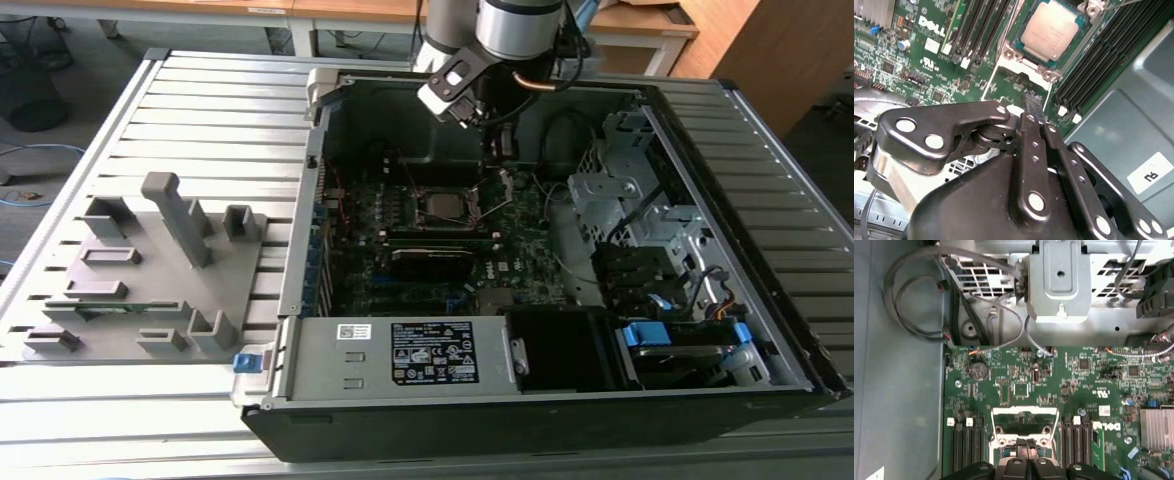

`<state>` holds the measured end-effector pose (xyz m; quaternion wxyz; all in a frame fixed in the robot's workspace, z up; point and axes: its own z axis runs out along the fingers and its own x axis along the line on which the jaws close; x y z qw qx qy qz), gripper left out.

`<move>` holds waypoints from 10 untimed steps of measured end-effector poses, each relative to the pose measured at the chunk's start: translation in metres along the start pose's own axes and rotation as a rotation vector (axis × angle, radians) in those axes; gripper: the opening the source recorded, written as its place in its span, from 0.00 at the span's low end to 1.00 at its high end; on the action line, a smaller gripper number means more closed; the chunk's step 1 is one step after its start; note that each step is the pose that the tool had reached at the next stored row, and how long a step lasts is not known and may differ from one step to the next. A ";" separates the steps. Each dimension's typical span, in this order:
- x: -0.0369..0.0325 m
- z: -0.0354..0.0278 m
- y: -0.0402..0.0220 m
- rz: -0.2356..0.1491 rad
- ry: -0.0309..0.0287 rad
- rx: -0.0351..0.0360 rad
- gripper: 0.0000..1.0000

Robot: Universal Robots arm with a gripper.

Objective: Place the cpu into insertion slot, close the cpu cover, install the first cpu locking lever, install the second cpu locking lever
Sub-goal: 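Close the cpu cover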

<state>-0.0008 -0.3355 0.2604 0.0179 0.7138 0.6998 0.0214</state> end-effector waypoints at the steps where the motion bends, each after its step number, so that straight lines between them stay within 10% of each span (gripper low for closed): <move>1: 0.0000 0.0001 0.0020 0.000 -0.0001 0.0000 0.11; 10: 0.0004 0.0017 0.0206 0.000 0.0000 0.0002 0.11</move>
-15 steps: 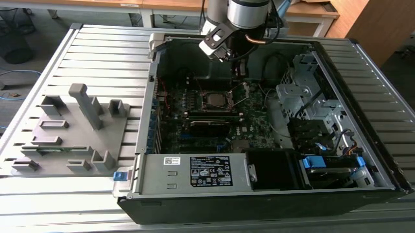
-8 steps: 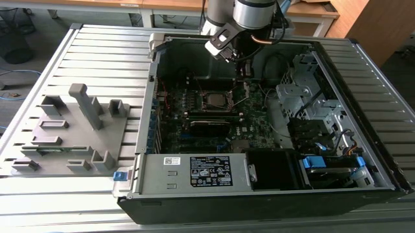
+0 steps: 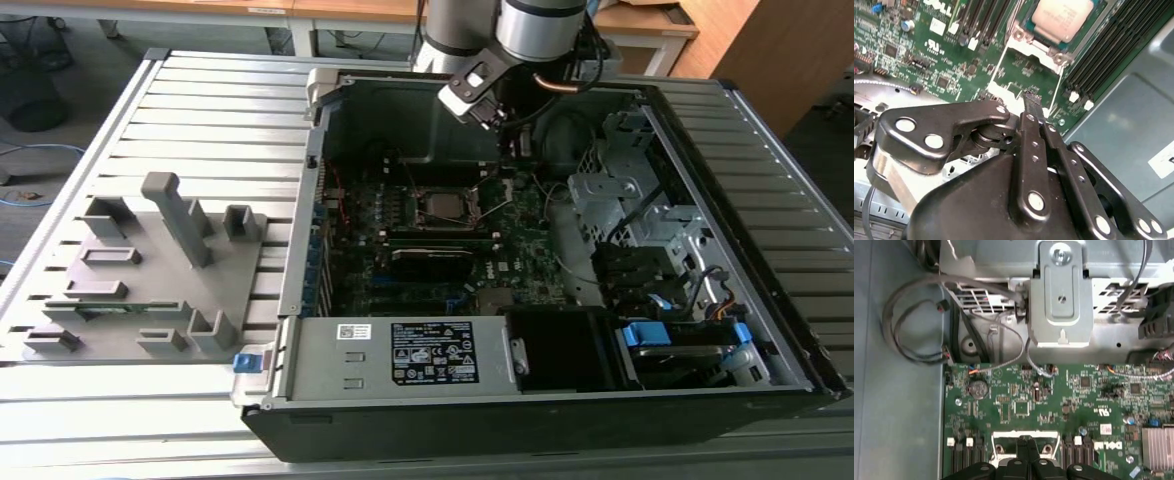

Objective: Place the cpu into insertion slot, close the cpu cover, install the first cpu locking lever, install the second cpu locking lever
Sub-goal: 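Close the cpu cover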

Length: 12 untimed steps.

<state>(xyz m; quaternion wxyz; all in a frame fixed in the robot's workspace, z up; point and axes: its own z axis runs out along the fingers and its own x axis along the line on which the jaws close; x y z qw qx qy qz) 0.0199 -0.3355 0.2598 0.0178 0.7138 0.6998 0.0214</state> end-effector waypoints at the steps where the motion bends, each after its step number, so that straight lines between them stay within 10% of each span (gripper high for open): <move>1: 0.0001 0.0002 0.0020 0.000 0.0001 0.0000 0.11; 12: 0.0004 0.0019 0.0229 0.000 -0.0001 0.0001 0.11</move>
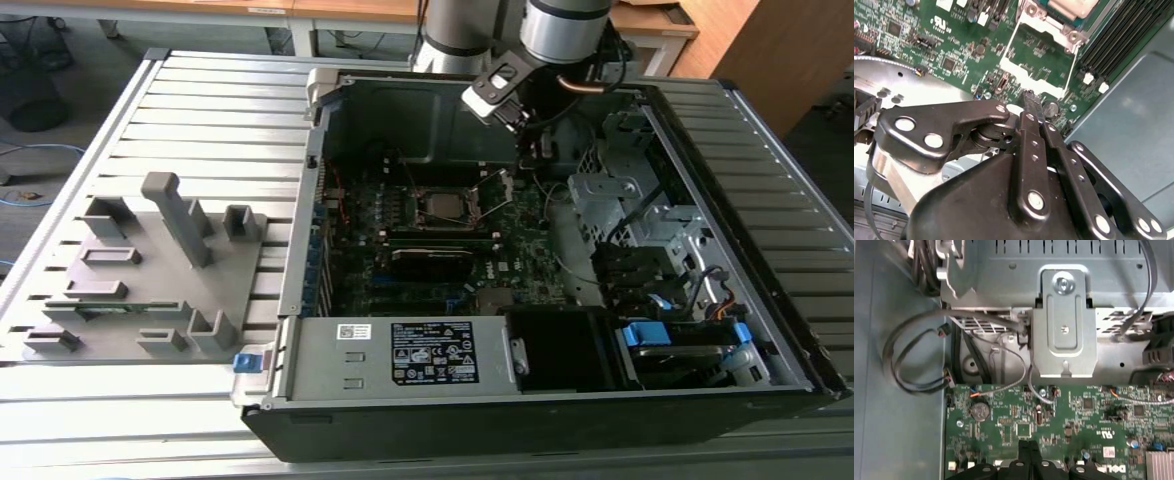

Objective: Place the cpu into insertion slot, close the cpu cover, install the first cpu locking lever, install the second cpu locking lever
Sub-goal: 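Close the cpu cover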

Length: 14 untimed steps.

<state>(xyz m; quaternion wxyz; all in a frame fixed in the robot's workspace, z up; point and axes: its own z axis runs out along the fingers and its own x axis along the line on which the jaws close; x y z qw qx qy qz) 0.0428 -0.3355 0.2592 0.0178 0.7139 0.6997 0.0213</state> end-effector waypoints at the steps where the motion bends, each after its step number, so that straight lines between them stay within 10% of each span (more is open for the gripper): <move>1: 0.0000 0.0001 0.0017 0.000 0.0000 0.0000 0.11; 9: 0.0001 0.0004 0.0048 0.000 0.0000 0.0001 0.11; 14: 0.0001 0.0007 0.0053 0.000 -0.0006 0.0252 0.11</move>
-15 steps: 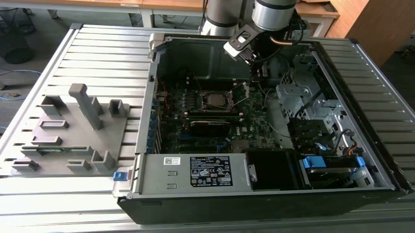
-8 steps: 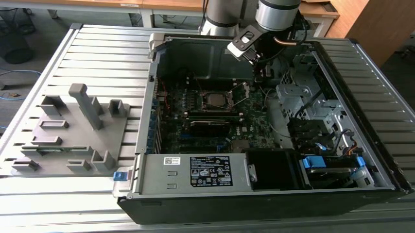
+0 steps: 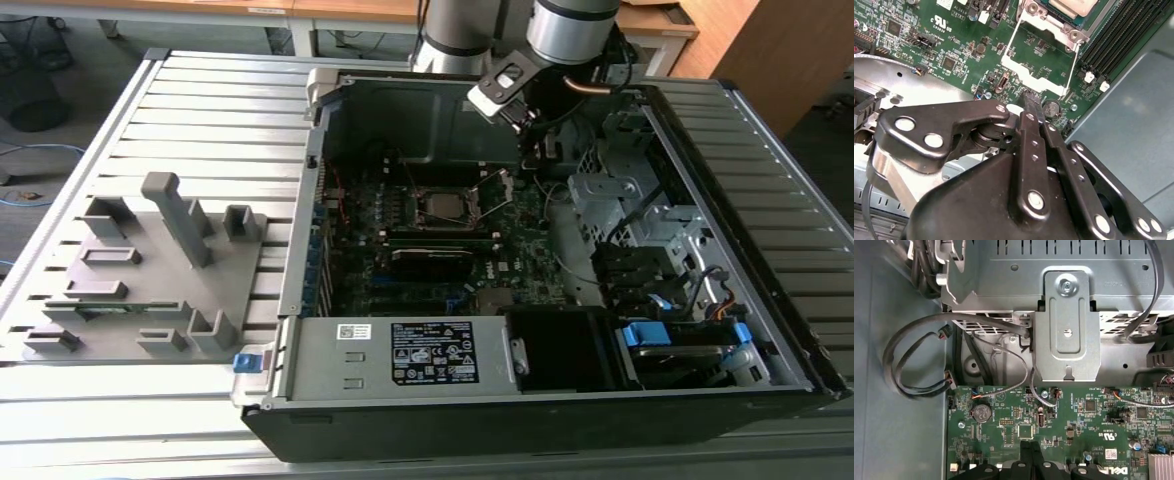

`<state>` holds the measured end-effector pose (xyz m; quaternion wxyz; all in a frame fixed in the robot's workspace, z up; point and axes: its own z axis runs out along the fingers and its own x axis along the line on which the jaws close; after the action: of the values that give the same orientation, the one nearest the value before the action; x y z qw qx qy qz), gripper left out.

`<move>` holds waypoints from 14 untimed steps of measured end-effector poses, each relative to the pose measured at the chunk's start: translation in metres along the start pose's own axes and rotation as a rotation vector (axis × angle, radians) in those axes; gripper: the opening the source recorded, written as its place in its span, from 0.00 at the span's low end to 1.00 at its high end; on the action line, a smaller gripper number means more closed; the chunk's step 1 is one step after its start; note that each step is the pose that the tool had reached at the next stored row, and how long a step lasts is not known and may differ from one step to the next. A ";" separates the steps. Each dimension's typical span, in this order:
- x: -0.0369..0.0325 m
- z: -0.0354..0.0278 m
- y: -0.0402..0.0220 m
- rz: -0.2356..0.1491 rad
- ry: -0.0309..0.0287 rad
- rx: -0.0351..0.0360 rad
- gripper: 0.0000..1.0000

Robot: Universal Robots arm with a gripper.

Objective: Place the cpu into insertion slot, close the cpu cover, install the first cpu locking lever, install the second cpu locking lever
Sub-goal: 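Close the cpu cover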

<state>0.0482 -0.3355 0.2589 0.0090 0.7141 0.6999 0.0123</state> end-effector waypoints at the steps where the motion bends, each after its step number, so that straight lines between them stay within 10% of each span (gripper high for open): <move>1: 0.0000 0.0000 0.0000 0.000 0.0000 0.0009 0.11; 14: 0.0001 0.0090 0.0046 0.000 -0.0106 0.0048 0.11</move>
<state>0.0531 -0.3354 0.2500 0.0110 0.7141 0.7000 0.0068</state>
